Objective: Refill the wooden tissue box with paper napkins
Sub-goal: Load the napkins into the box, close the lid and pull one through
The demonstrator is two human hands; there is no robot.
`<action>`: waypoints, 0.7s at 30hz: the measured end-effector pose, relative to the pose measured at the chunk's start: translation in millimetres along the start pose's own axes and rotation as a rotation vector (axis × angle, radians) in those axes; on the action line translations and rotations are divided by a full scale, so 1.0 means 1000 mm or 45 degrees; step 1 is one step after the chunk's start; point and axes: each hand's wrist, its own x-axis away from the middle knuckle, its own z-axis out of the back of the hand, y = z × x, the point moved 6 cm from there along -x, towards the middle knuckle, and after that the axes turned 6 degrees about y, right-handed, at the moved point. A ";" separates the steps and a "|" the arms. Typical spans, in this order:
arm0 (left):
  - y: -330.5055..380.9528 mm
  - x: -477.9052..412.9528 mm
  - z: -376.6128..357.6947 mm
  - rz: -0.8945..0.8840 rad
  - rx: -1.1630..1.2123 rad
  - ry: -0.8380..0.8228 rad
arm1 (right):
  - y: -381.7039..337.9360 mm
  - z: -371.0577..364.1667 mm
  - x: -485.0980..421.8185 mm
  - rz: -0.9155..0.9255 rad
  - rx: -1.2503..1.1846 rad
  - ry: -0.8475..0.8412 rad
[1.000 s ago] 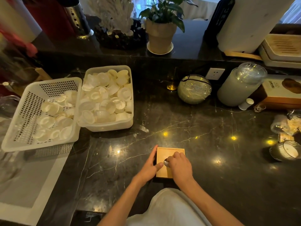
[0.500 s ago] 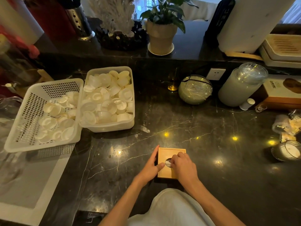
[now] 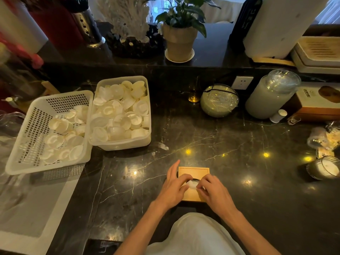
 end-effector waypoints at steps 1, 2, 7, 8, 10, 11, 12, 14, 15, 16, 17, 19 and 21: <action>0.001 -0.001 0.000 -0.022 -0.039 -0.011 | 0.001 0.000 0.001 0.008 -0.005 0.007; 0.003 -0.003 0.001 -0.034 -0.061 -0.015 | 0.001 -0.001 0.001 0.016 -0.006 0.014; 0.009 -0.013 0.003 -0.097 -0.140 -0.067 | 0.007 -0.005 0.004 0.042 0.009 0.046; 0.010 -0.014 0.003 -0.123 -0.165 -0.084 | 0.007 -0.005 0.005 0.053 0.009 0.059; 0.012 -0.018 0.005 -0.144 -0.176 -0.086 | 0.006 -0.004 0.007 0.070 0.010 0.088; 0.012 -0.019 0.007 -0.140 -0.160 -0.068 | 0.006 -0.003 0.008 0.075 0.015 0.109; 0.012 -0.020 0.010 -0.135 -0.136 -0.044 | 0.005 -0.003 0.010 0.076 0.019 0.132; 0.010 -0.021 0.014 -0.131 -0.080 0.007 | 0.004 -0.003 0.012 0.061 0.018 0.160; 0.008 -0.021 0.015 -0.132 -0.051 0.023 | 0.004 -0.003 0.013 0.052 0.013 0.174; 0.007 -0.021 0.016 -0.137 -0.029 0.034 | 0.003 -0.003 0.014 0.044 0.008 0.188; 0.006 -0.020 0.017 -0.145 -0.014 0.041 | 0.003 -0.004 0.014 0.038 0.004 0.200; 0.006 -0.018 0.019 -0.152 -0.011 0.039 | 0.002 -0.004 0.015 0.030 0.004 0.216; 0.006 -0.017 0.018 -0.151 -0.038 0.020 | 0.001 -0.005 0.016 0.030 0.001 0.224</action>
